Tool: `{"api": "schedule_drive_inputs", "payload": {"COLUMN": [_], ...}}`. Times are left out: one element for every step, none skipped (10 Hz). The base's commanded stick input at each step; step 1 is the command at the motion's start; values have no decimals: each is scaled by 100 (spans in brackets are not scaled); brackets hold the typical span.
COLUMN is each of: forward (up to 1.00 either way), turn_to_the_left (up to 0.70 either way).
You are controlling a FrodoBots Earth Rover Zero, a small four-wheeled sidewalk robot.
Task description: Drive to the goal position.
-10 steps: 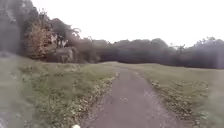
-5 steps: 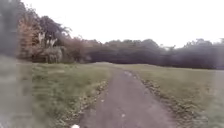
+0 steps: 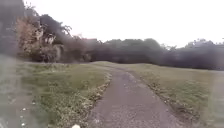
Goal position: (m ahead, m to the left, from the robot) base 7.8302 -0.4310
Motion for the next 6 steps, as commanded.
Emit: {"api": "schedule_drive_inputs", "payload": {"forward": [100,100,100,100,100,100], "turn_to_the_left": [0,0,-1,-2,-40,-40]}}
